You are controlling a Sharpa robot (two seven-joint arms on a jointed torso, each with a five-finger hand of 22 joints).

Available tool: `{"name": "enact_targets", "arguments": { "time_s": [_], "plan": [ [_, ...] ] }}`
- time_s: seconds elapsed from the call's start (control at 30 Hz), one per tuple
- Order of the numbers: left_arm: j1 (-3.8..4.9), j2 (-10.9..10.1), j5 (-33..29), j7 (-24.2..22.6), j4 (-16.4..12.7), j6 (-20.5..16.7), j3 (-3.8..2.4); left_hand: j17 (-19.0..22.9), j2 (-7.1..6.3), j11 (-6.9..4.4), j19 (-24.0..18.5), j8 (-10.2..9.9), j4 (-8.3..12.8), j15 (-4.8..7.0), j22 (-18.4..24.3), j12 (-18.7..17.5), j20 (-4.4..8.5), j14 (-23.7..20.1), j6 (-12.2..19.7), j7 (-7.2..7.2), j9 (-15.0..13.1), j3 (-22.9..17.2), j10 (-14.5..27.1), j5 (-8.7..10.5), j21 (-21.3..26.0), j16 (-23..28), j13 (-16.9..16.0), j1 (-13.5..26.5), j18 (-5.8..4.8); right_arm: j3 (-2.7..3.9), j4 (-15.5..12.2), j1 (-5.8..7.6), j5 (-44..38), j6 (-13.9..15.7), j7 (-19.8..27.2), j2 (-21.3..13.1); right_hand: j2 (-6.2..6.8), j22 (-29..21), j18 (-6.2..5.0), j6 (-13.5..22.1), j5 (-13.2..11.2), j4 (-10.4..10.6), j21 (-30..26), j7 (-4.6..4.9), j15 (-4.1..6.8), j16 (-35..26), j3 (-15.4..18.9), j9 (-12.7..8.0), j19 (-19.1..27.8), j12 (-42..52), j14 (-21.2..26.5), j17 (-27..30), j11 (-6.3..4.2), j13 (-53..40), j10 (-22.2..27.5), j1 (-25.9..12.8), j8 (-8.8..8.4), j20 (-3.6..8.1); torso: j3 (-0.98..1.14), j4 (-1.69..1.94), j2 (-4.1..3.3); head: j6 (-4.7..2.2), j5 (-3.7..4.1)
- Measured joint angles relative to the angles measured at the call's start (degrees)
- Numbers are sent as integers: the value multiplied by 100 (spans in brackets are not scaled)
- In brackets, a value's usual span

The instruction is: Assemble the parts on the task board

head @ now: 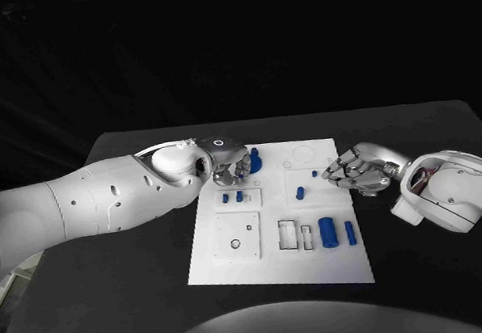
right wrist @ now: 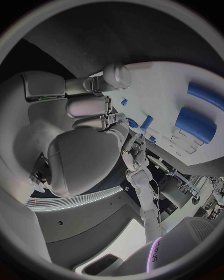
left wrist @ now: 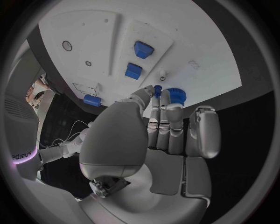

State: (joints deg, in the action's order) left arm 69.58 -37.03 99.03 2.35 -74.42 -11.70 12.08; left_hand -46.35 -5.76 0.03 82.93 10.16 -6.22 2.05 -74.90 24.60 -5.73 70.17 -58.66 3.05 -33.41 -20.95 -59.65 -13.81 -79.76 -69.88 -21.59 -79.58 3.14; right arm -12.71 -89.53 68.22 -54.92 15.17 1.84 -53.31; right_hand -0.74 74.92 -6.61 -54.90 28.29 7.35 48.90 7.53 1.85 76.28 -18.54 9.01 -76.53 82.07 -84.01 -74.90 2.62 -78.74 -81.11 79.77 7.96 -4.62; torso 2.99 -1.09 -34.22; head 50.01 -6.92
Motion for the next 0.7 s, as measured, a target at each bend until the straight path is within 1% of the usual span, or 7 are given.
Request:
{"name": "enact_targets", "arguments": {
  "time_s": [0.23, 0.3, 0.37, 0.57, 0.7],
  "plan": [
    [0, 0, -19, 11, 1, 34, 0, 36, 0, 13, 0, 0, 0, 8, 0, 0, 0, -8, 0, 0, 1, 0, -13, 0, 33, 13, -6, 0, 0, 0, -1, -1, 4, 4, 10, 11, 0, -1, 0, 0, 0, 0, 0, 0, 0, 0, 0, 0, 0, 0, 0, -5, 0, 0, 0, 0, 0, 0, 0, 2, 3, 0, 8],
    [0, 3, -27, 16, 5, 49, 0, 51, 0, 21, 0, 0, 0, 21, -3, 0, 0, -21, 0, 0, 1, 0, -21, 0, 34, 26, -5, 0, 0, 0, -1, -1, 5, 4, 10, 11, 0, -1, 0, 0, 0, 0, -22, 0, 0, -23, 0, -1, 0, 0, 0, -5, 20, 1, 20, 0, 0, 0, 0, 2, 3, 0, 9],
    [-1, 10, -35, 19, 12, 60, 0, 70, 0, 21, 0, 0, 0, -1, -5, 0, 0, -42, 0, 0, 1, 0, -21, 0, 34, 26, -5, 0, 0, 0, -1, -1, 6, 4, 11, 10, 0, -1, 0, 0, 0, 0, -22, 0, 0, -23, 1, -1, 0, 0, 0, -5, 20, 2, 20, 0, 0, 0, 0, 2, 3, 0, 11],
    [-9, 44, -59, 21, 37, 92, 0, 80, 0, 21, 0, -22, 0, -1, -4, 0, 0, -42, 0, 0, 2, 0, -21, 0, 34, 26, -8, 0, 0, 0, -3, -1, 9, 2, 11, 8, 0, -1, 0, 0, 0, -15, -43, 0, 0, -45, -14, -1, 21, -30, 0, -4, 20, 2, 20, 0, 0, -21, -1, 2, -1, 0, 18],
    [-16, 56, -73, 21, 45, 107, 0, 80, 0, 21, 0, -22, 0, -1, -4, 0, 0, -42, 1, 0, 2, 0, -21, 0, 34, 47, -11, 0, 0, 0, -4, -1, 11, 0, 11, 11, 0, -1, 0, 0, 23, -14, -43, 0, 0, -45, -15, -2, 42, -31, 0, -4, 0, 2, 40, 0, 0, 1, -1, 3, -1, 0, 19]
  ]
}}
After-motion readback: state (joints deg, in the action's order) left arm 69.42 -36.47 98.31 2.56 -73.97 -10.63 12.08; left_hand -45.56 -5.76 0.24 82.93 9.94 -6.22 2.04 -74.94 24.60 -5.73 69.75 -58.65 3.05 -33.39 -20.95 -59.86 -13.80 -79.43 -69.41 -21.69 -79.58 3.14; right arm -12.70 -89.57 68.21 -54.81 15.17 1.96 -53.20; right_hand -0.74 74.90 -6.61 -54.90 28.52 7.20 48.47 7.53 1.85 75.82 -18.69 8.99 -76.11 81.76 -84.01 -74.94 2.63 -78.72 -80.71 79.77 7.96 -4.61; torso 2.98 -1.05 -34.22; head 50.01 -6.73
